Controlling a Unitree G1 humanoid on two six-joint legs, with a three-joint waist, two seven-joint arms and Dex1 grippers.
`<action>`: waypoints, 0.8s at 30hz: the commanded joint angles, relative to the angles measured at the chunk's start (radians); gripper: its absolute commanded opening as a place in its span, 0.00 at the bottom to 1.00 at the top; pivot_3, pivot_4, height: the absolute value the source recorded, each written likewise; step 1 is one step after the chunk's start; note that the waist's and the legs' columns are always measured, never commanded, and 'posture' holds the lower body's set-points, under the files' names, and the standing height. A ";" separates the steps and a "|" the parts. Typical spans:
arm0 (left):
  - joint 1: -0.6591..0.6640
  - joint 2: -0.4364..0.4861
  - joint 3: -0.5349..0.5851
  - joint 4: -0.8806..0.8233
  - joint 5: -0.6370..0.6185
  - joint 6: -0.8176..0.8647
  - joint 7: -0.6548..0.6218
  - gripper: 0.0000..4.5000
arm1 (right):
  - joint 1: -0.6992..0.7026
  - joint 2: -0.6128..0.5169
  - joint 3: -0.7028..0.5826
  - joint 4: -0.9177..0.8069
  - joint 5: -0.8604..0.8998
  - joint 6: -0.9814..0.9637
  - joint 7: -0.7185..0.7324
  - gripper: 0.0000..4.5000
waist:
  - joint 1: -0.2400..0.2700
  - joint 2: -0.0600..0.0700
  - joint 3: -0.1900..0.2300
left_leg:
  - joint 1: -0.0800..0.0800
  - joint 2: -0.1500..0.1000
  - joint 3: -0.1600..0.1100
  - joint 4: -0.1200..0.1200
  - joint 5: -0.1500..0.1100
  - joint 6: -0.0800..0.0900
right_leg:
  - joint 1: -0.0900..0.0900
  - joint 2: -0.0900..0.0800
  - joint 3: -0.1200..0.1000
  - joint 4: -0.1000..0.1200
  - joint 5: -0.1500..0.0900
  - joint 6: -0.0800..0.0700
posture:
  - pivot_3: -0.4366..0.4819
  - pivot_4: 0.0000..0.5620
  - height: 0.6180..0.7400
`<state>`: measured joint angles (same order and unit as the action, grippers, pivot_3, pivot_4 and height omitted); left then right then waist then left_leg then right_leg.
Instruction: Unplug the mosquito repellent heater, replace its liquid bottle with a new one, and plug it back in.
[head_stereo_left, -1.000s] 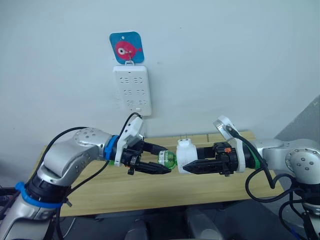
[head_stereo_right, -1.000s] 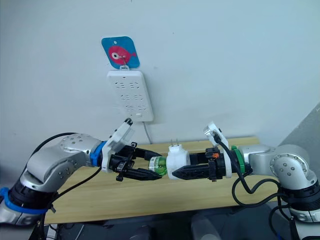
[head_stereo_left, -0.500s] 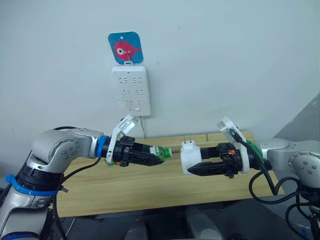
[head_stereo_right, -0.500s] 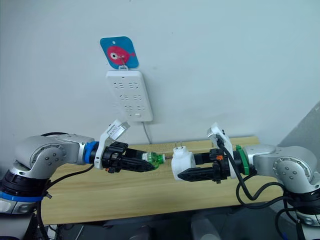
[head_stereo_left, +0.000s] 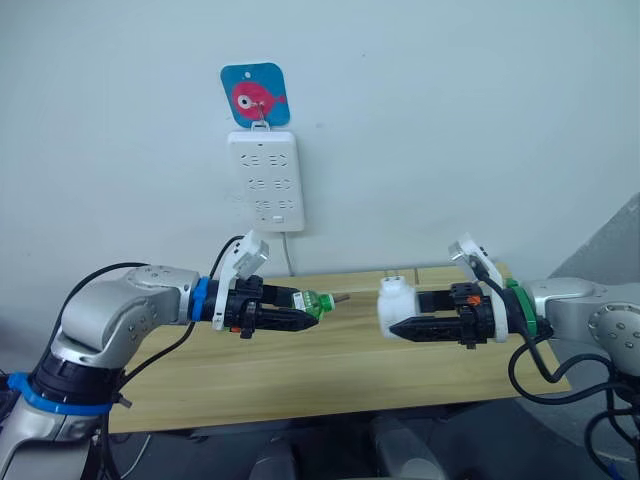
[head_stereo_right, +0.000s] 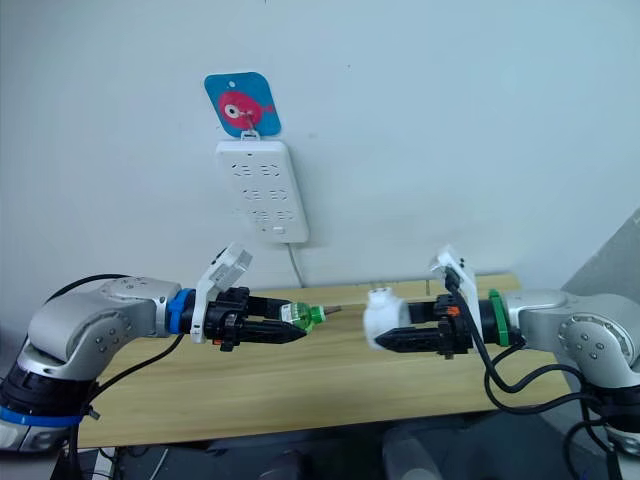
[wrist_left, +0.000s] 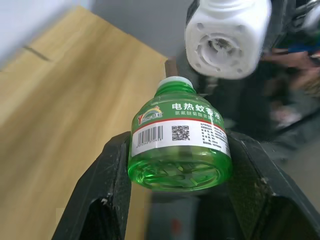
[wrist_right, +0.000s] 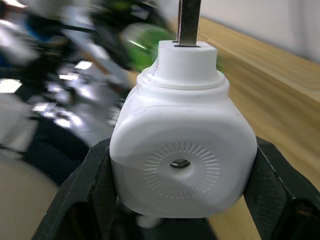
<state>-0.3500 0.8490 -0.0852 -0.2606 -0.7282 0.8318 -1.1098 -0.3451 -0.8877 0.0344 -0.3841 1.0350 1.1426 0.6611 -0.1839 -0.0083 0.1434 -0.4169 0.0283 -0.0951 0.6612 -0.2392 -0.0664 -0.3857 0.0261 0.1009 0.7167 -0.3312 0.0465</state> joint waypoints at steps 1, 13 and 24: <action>0.069 -0.019 -0.020 -0.044 0.120 -0.202 -0.017 0.50 | 0.025 -0.028 0.095 0.093 -0.262 -0.093 -0.083 0.67 | 0.004 0.000 0.001 | 0.000 0.000 0.000 0.000 0.000 0.000 | 0.000 0.000 0.000 0.000 0.000 0.000 | 0.27 0.22 0.61; 0.259 -0.108 -0.089 -0.109 0.308 -0.478 0.010 0.50 | -0.106 -0.025 0.444 0.580 -0.907 -0.502 0.101 0.67 | 0.017 -0.001 0.022 | 0.002 0.000 0.008 0.001 0.000 0.000 | -0.001 -0.002 0.007 0.001 0.001 0.001 | 0.33 0.26 0.61; 0.262 -0.146 -0.123 -0.093 0.372 -0.535 0.017 0.50 | -0.184 0.100 0.428 0.799 -1.029 -0.479 0.200 0.89 | 0.026 -0.002 0.023 | 0.002 -0.001 0.007 0.001 0.000 0.000 | -0.001 -0.004 0.005 0.001 0.003 -0.001 | 0.33 0.25 0.61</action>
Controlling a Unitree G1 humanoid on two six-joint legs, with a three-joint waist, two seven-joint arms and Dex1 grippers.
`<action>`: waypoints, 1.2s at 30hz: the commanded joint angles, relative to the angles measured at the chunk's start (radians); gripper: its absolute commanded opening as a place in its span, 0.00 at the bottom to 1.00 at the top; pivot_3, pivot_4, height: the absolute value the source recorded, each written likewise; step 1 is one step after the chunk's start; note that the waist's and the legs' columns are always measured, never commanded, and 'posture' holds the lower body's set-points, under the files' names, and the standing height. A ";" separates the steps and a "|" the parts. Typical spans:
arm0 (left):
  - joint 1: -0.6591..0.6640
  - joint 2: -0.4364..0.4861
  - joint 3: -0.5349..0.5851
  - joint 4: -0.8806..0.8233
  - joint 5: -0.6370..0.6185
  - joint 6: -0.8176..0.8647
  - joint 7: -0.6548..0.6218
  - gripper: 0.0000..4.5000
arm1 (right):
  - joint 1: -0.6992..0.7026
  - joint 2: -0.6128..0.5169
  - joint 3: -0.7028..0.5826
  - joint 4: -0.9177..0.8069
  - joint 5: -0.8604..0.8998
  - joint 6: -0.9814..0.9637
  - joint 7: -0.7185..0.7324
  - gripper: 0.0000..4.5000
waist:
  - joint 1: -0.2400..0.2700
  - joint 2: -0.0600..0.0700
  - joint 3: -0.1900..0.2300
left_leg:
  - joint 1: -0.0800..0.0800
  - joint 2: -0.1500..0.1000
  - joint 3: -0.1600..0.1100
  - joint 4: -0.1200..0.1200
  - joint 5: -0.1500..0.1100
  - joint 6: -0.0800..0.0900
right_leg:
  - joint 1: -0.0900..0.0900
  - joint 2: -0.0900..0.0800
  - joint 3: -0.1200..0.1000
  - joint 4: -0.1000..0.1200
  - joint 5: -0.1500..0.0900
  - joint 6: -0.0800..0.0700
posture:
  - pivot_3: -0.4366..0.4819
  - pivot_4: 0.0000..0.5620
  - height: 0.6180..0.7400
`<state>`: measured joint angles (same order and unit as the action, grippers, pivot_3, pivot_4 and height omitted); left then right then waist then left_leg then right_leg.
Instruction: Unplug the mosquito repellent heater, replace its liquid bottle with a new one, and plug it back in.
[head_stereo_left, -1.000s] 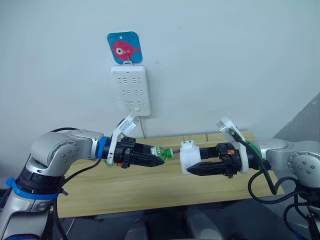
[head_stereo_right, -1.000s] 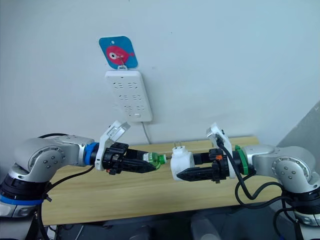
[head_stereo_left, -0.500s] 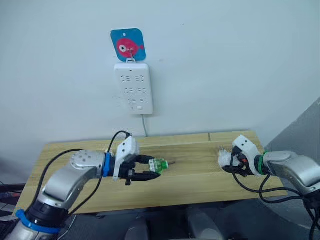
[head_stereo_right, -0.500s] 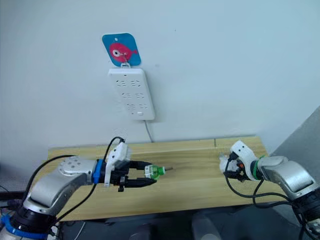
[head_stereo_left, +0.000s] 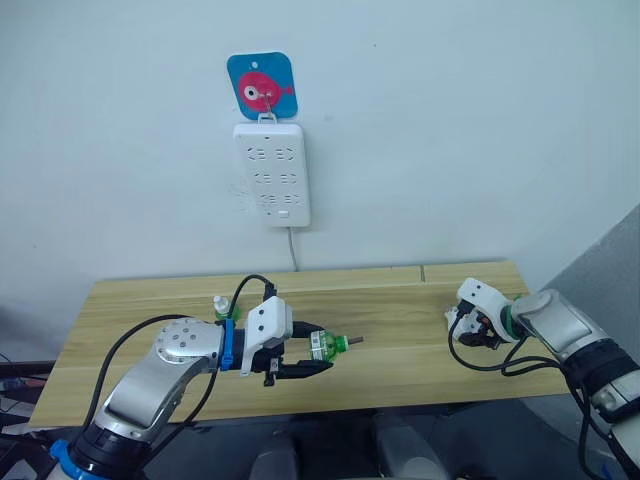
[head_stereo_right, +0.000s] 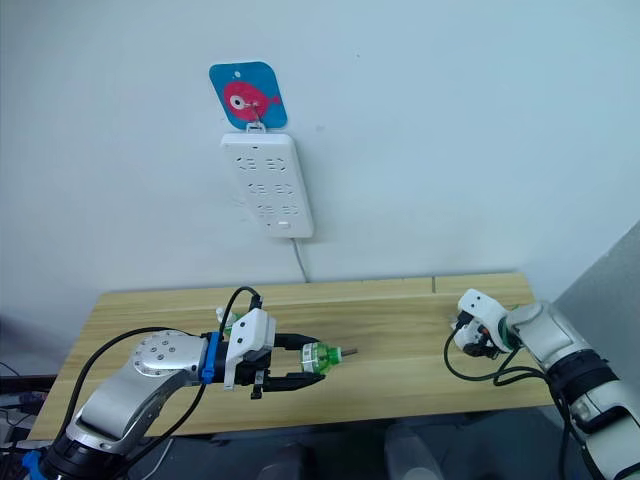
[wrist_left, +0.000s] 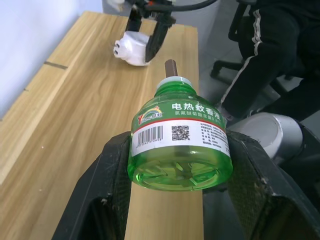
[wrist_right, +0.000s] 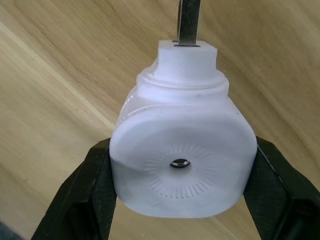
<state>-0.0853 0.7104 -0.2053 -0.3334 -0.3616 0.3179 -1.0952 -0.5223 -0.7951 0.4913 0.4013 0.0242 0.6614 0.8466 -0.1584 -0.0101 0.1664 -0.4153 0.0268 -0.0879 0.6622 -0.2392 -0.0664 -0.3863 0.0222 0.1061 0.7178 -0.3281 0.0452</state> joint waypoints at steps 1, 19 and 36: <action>-0.004 -0.009 -0.004 -0.020 0.007 -0.021 0.002 0.50 | -0.004 0.011 -0.039 0.011 -0.019 0.000 0.017 0.98 | 0.001 0.000 0.000 | 0.000 0.000 0.000 0.000 0.000 0.000 | 0.000 0.000 0.000 0.000 0.000 0.000 | 0.33 0.25 0.61; -0.041 -0.279 0.159 0.062 -0.076 -0.053 0.230 0.50 | 0.402 0.299 -0.797 -1.013 0.639 0.424 -0.107 1.00 | 0.000 -0.001 -0.007 | -0.001 0.000 -0.009 0.001 0.000 0.000 | 0.002 0.001 -0.007 0.001 -0.001 0.002 | 0.21 0.17 0.61; -0.048 -0.357 0.115 0.011 -0.036 -0.152 0.309 0.50 | 0.217 0.765 -0.760 -0.920 1.040 0.601 -0.585 1.00 | -0.060 0.003 -0.020 | -0.001 0.000 -0.007 0.001 0.001 -0.001 | 0.002 0.001 -0.007 0.001 0.001 0.003 | 0.22 0.13 0.61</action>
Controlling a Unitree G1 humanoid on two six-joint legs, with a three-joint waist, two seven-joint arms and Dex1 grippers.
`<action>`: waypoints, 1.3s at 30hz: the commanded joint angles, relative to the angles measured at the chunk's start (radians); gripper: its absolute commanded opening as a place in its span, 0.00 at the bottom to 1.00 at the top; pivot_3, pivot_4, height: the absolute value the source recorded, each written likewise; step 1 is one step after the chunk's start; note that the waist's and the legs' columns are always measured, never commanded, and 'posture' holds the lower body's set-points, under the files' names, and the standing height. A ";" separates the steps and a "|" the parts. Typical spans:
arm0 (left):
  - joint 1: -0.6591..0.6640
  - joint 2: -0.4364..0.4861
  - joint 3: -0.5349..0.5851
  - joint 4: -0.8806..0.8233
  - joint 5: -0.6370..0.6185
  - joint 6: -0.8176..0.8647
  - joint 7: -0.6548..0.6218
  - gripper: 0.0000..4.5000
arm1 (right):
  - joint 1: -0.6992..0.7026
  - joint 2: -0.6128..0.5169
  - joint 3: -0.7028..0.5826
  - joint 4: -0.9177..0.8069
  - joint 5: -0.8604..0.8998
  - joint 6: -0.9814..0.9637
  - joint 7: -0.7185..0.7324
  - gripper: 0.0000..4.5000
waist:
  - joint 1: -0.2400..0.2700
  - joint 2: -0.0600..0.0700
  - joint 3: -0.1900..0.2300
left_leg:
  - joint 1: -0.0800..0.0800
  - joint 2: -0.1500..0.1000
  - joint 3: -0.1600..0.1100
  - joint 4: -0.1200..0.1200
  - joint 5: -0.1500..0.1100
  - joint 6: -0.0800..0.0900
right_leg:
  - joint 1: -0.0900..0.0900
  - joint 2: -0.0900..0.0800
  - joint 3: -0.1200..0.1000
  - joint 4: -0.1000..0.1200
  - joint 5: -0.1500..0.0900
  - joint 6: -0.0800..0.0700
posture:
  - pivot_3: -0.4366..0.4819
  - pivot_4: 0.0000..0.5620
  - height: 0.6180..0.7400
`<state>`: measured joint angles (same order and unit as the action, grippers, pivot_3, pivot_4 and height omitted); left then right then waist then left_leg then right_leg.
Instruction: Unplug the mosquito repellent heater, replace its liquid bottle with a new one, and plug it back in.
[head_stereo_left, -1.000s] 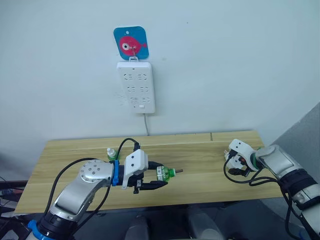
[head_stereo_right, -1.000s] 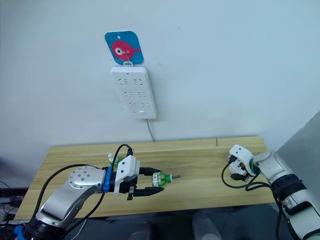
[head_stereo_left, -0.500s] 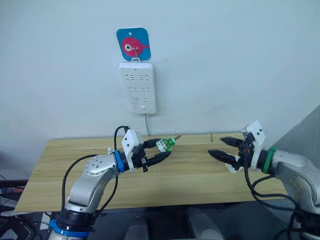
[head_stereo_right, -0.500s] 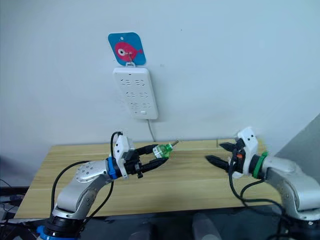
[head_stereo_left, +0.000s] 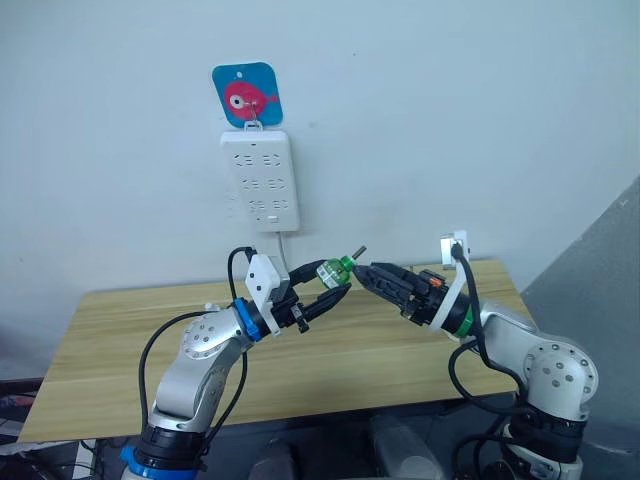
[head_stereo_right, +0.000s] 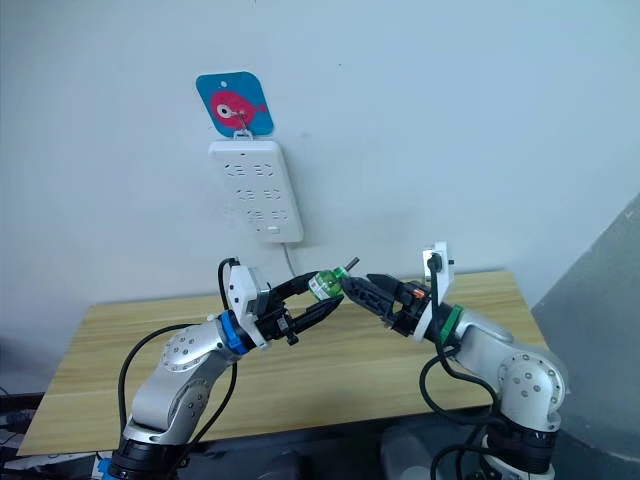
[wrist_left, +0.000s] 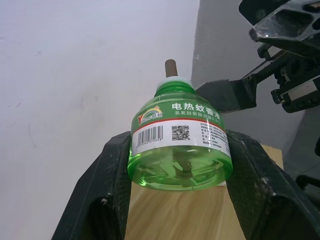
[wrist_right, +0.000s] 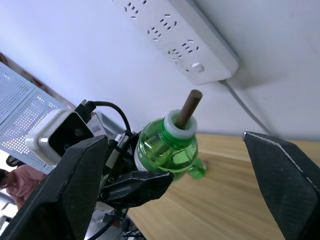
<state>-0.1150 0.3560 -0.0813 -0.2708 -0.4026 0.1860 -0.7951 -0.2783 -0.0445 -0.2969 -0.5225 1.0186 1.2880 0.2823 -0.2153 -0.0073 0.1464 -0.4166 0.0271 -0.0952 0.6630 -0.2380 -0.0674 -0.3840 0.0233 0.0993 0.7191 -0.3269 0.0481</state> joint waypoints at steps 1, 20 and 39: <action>-0.021 -0.003 -0.011 -0.055 0.007 -0.021 0.010 0.50 | -0.032 0.018 0.039 0.010 0.051 -0.032 -0.028 1.00 | -0.006 0.001 -0.001 | 0.000 0.000 0.000 0.000 0.000 0.000 | 0.000 0.000 0.000 0.000 0.000 0.000 | 0.22 0.13 0.61; -0.023 0.000 -0.024 -0.125 -0.010 0.055 0.047 0.50 | -0.066 0.021 0.102 0.096 0.196 -0.126 -0.122 0.42 | -0.007 0.002 -0.009 | 0.000 0.000 0.000 0.000 0.000 0.000 | 0.000 0.000 0.000 0.000 0.000 0.000 | 0.24 0.14 0.61; 0.080 0.146 -0.003 -0.097 0.056 0.009 -0.014 0.99 | -0.048 -0.109 0.208 0.116 0.028 -0.318 -0.080 0.19 | -0.005 0.002 -0.009 | 0.000 0.000 0.000 -0.001 0.000 0.000 | -0.001 0.001 0.000 0.000 0.000 0.000 | 0.26 0.14 0.61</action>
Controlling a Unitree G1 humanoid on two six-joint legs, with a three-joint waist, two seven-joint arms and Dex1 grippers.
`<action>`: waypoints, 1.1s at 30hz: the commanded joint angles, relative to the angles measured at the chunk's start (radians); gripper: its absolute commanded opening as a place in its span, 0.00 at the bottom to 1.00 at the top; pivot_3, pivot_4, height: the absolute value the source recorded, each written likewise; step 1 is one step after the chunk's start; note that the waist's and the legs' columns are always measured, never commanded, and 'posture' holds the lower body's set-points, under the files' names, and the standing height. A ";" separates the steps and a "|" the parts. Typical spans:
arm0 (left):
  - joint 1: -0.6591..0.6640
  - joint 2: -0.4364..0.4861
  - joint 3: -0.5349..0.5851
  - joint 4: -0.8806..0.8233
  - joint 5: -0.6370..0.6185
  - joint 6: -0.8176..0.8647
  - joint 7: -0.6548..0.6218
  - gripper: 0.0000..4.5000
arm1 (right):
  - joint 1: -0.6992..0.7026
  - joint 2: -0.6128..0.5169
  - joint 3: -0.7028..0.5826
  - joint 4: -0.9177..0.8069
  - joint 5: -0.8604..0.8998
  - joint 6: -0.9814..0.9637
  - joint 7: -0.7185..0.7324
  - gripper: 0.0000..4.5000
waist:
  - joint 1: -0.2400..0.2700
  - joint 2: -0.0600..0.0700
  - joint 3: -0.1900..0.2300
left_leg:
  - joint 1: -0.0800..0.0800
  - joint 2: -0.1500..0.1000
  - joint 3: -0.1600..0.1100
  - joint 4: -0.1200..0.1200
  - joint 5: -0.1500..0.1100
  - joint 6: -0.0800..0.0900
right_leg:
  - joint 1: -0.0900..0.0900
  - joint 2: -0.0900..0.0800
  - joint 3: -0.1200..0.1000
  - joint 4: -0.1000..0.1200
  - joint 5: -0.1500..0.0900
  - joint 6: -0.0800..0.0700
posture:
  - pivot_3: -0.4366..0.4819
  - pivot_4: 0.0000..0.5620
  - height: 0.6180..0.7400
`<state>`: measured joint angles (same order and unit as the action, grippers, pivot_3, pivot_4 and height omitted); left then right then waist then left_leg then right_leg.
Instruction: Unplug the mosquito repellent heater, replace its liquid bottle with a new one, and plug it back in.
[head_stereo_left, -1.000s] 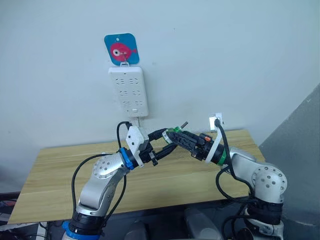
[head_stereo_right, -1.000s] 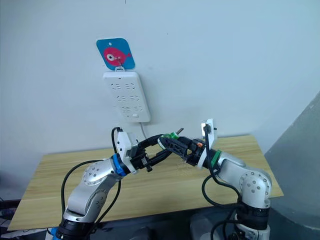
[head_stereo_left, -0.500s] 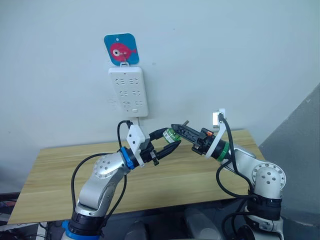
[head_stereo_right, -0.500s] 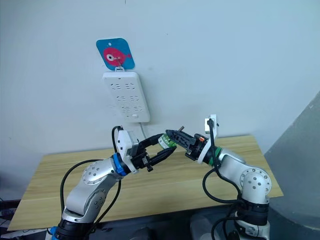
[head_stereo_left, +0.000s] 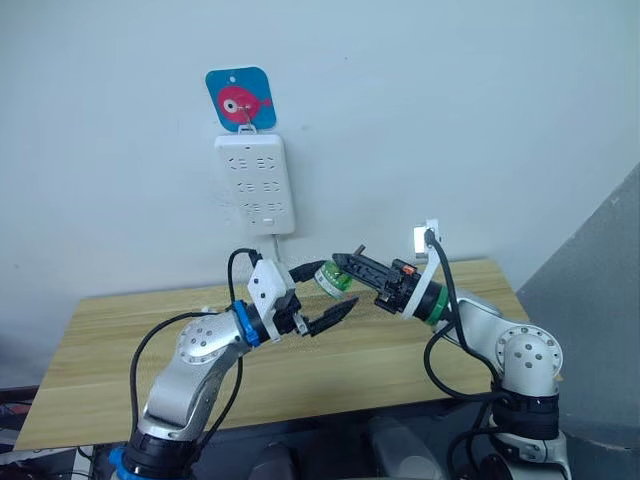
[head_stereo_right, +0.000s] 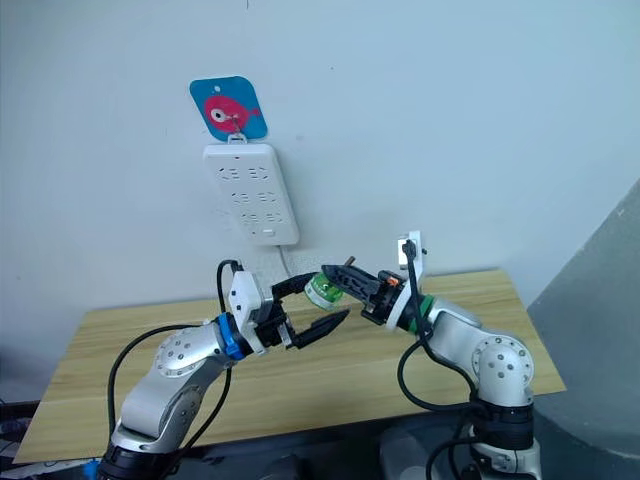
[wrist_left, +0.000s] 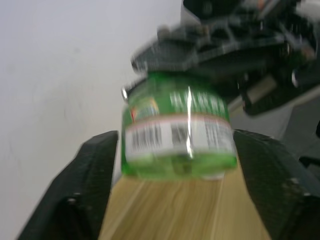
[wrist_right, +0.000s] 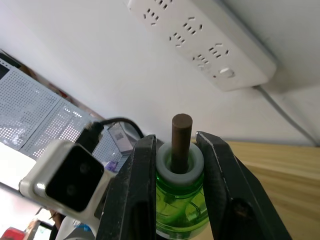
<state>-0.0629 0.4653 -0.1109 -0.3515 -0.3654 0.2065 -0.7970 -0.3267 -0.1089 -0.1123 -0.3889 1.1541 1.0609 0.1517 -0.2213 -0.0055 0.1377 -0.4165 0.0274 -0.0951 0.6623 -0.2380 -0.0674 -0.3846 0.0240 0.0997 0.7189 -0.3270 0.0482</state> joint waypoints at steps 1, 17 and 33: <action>0.037 0.049 0.031 -0.017 0.021 -0.009 -0.011 0.99 | 0.005 -0.063 0.041 -0.013 -0.150 -0.119 0.070 0.19 | 0.001 0.000 0.000 | 0.000 0.000 0.000 0.000 0.000 0.000 | 0.000 0.000 0.000 0.000 0.000 0.000 | 0.26 0.14 0.61; 0.137 0.163 0.022 -0.114 0.087 0.052 0.010 0.99 | -0.120 -0.067 0.342 0.971 -1.098 -1.156 0.069 0.19 | 0.017 -0.001 -0.001 | 0.001 0.000 0.002 0.000 0.000 0.000 | -0.001 -0.001 0.001 0.001 0.001 -0.001 | 0.35 0.13 0.61; 0.245 0.137 0.102 -0.197 0.067 0.143 0.127 0.99 | -0.242 0.040 0.175 1.418 -1.100 -1.364 0.113 0.65 | 0.059 -0.001 -0.001 | 0.003 0.000 0.000 0.001 0.000 0.000 | 0.000 0.000 0.000 0.006 0.003 -0.006 | 0.42 0.16 0.61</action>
<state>0.1791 0.6093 -0.0324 -0.5081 -0.2804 0.3455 -0.6867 -0.5556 -0.0721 0.0817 1.0387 0.0469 -0.2713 0.2510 -0.1624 -0.0064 0.1369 -0.4132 0.0271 -0.0947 0.6638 -0.2380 -0.0673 -0.3848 0.0236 0.0998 0.7257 -0.3239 0.0419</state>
